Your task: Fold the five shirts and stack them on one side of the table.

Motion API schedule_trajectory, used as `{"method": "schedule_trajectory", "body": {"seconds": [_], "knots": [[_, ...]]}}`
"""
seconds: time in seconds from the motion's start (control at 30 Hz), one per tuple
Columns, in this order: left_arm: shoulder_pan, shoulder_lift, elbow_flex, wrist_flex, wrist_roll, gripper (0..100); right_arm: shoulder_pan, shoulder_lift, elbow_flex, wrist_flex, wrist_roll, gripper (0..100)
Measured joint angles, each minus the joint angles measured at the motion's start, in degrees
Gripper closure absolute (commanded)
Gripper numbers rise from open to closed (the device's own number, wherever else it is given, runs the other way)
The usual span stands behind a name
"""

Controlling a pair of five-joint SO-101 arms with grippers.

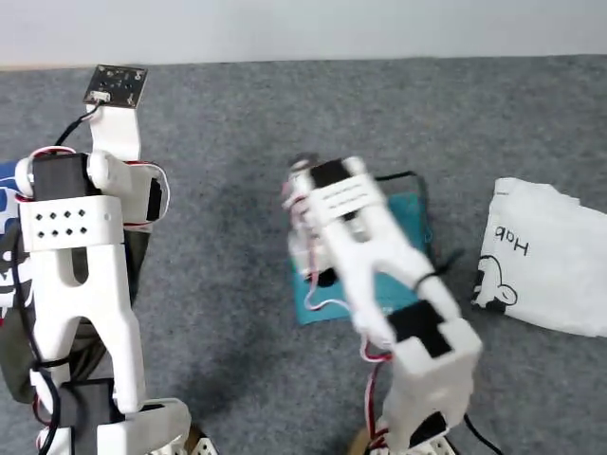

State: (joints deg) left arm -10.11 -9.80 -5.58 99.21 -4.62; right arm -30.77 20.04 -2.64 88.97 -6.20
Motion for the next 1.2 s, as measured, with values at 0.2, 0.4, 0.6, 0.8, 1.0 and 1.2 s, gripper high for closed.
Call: {"method": "schedule_trajectory", "body": {"seconds": [0.2,0.4,0.6,0.8,1.0,1.2], "knots": [[0.0,0.0,0.0,0.0,0.0,100,-3.87,7.82,-0.09,-2.81,-4.04,99.0],[0.0,0.0,0.0,0.0,0.0,100,-3.52,6.68,-2.29,-2.2,-4.75,99.0],[0.0,0.0,0.0,0.0,0.0,100,6.24,-0.18,-8.18,-1.85,-2.81,99.0],[0.0,0.0,0.0,0.0,0.0,100,20.75,-0.26,-9.14,-11.52,4.75,99.0],[0.0,0.0,0.0,0.0,0.0,100,28.66,7.74,-9.23,-23.47,9.93,99.0],[0.0,0.0,0.0,0.0,0.0,100,31.03,11.34,-9.23,-29.01,11.34,99.0]]}}
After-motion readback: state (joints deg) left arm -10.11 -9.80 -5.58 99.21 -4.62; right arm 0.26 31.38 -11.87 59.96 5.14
